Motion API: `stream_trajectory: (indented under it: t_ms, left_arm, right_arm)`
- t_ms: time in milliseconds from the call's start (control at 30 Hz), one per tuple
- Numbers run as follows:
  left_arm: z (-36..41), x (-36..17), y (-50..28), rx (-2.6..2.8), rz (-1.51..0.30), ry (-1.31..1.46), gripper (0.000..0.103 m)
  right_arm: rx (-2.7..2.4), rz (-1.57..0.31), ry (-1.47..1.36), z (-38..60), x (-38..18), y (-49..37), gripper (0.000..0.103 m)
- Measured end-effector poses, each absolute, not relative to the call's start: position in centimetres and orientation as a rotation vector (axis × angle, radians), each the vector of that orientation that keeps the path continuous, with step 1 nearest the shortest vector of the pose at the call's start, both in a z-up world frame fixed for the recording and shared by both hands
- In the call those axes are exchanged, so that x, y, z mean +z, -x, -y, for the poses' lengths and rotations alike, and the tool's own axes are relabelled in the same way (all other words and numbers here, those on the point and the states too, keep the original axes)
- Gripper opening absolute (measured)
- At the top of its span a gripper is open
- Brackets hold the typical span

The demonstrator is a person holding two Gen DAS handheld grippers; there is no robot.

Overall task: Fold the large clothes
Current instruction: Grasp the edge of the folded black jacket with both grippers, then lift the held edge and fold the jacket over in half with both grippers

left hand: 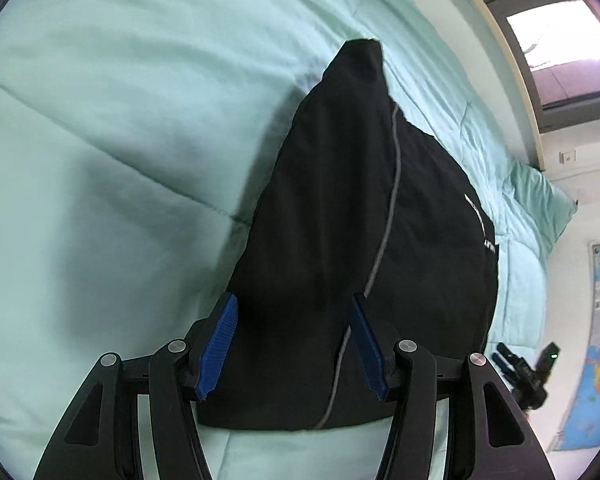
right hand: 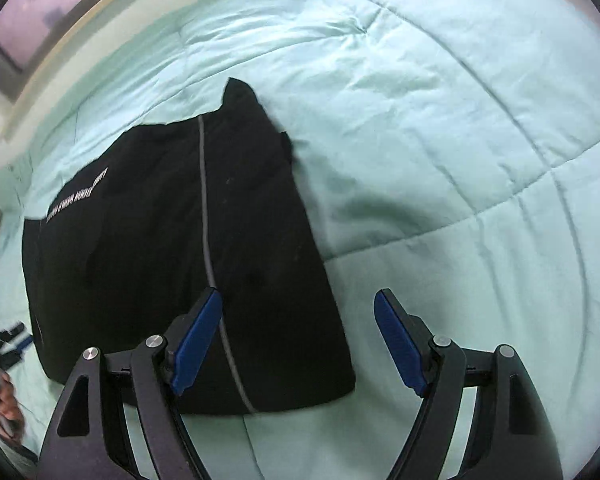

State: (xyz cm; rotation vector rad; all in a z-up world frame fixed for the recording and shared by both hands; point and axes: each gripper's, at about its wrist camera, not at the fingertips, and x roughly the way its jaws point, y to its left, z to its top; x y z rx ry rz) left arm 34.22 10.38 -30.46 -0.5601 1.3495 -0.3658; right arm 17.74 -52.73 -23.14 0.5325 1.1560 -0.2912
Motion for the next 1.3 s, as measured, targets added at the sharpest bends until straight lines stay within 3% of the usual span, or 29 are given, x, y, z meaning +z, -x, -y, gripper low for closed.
stream_trajectory:
  t_ms: [200,300,367,533,600,633,667,700,733,833,1000,1100,1133,1200,1300]
  left_arm:
    - [-10.0,-33.7,-36.5,-0.432,-1.369,0.669,0.062]
    - [-9.6,-35.6,-36.9,-0.464,-1.392,0.727,0.071]
    - [-9.7,-36.7,-37.1,-0.490,-1.394,0.781,0.077]
    - [-9.5,-38.1,-37.2,-0.530,-1.367,0.852,0.080]
    - [-9.2,-37.7,-36.9,-0.556,-1.330,0.864,0.068]
    - [-9.0,-37.3,-36.7,-0.601,-1.308,0.897,0.047]
    - [-8.9,-36.9,-36.5,-0.608,-1.296,0.903,0.047]
    - [-8.7,-36.4,-36.2,-0.620,-1.287,0.885,0.046]
    - [-8.6,-36.1,-36.0,-0.636,-1.281,0.874,0.046]
    - [-8.3,-36.6,-36.4,-0.663,-1.295,0.937,0.048]
    - [-7.3,-39.0,-37.9,-0.680,-1.323,1.013,0.061]
    - [-6.8,-39.7,-38.1,-0.688,-1.318,1.045,0.064]
    - [-7.2,-39.6,-38.0,-0.684,-1.310,1.035,0.061]
    - [-6.6,-37.9,-37.4,-0.708,-1.249,0.955,0.046]
    - [-6.8,-35.3,-36.5,-0.750,-1.184,0.919,0.036]
  right_arm:
    - [-0.181,-1.192,-0.633,53.5,-26.8,-20.2,0.081]
    - [-0.126,-1.217,-0.698,53.9,-29.2,-21.2,0.083]
    - [-0.113,-1.213,-0.752,54.5,-30.3,-21.1,0.090]
    - [-0.037,-1.171,-0.959,56.2,-33.2,-20.7,0.100]
    - [-0.020,-1.160,-0.963,56.0,-33.2,-20.7,0.099]
    - [-0.003,-1.155,-0.965,55.8,-33.0,-20.6,0.094]
    - [0.046,-1.140,-0.989,55.6,-32.6,-20.5,0.078]
    - [0.102,-1.126,-1.023,55.4,-32.3,-20.4,0.069]
    - [0.112,-1.121,-1.016,55.2,-32.1,-20.5,0.068]
    - [0.125,-1.147,-0.950,54.7,-31.7,-20.6,0.070]
    - [0.184,-1.178,-1.085,55.1,-34.6,-21.9,0.077]
    - [0.213,-1.165,-1.155,54.9,-36.1,-23.0,0.080]
    - [0.216,-1.163,-1.148,54.5,-36.5,-23.7,0.080]
    - [0.214,-1.170,-1.084,53.6,-35.7,-24.2,0.078]
    - [0.220,-1.137,-1.010,53.0,-33.3,-24.0,0.058]
